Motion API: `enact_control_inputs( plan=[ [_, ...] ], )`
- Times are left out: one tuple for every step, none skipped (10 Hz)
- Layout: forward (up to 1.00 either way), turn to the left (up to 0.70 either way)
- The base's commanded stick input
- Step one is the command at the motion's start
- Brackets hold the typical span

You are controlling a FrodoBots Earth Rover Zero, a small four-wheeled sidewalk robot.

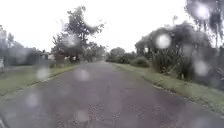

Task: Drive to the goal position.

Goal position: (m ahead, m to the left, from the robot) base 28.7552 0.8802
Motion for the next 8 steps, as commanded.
enact_control_inputs(
  plan=[
    [0.70,0.00],
    [0.70,0.00],
    [0.70,0.00],
    [0.70,0.00],
    [0.70,0.00],
    [0.70,0.00],
    [0.70,0.00],
    [0.70,0.00]
  ],
)
